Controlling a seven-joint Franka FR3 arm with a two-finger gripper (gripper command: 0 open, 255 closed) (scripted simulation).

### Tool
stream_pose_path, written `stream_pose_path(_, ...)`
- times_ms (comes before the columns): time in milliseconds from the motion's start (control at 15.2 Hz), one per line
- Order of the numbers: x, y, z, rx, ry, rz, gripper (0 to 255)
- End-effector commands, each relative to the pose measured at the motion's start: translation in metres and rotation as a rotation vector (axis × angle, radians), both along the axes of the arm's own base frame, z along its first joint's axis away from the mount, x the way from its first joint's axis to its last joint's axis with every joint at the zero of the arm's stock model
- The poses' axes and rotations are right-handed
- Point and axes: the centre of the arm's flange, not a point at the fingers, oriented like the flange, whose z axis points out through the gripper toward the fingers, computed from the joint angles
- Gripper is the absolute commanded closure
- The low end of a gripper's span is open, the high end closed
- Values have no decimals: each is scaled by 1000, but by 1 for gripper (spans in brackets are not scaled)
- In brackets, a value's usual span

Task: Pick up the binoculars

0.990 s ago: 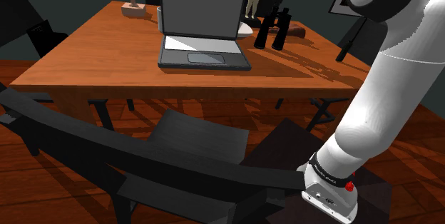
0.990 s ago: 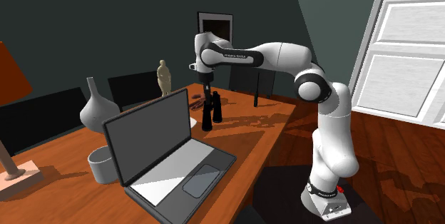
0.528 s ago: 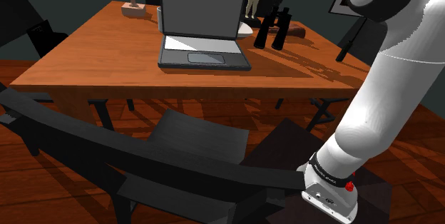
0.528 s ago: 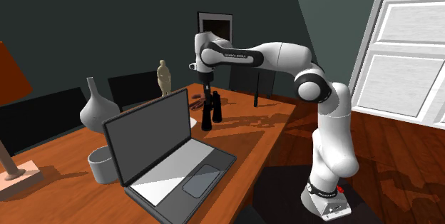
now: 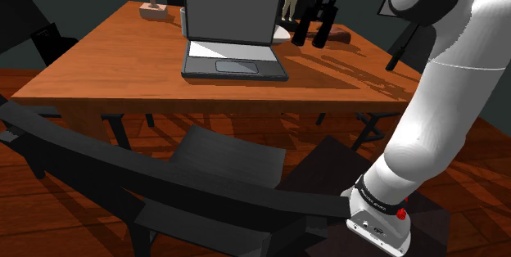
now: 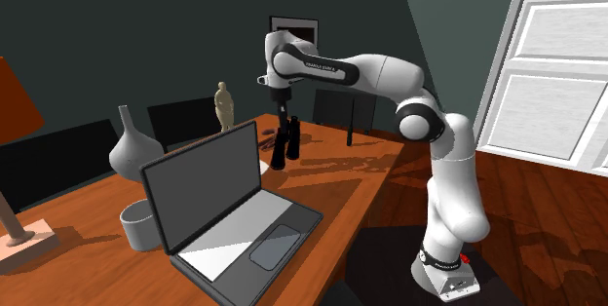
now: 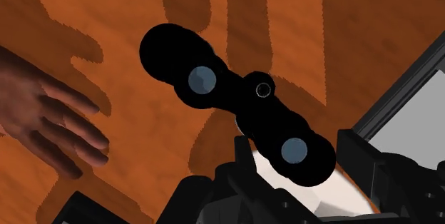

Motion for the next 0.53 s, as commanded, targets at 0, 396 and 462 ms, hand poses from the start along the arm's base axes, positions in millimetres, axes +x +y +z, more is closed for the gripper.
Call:
stream_pose_path(0, -1, -1, 11, 0, -1, 0, 255)
stream_pose_path(396, -1, -1, 38, 0, -1, 0, 255)
stream_pose_path(462, -1, -1, 38, 0, 0, 0, 255)
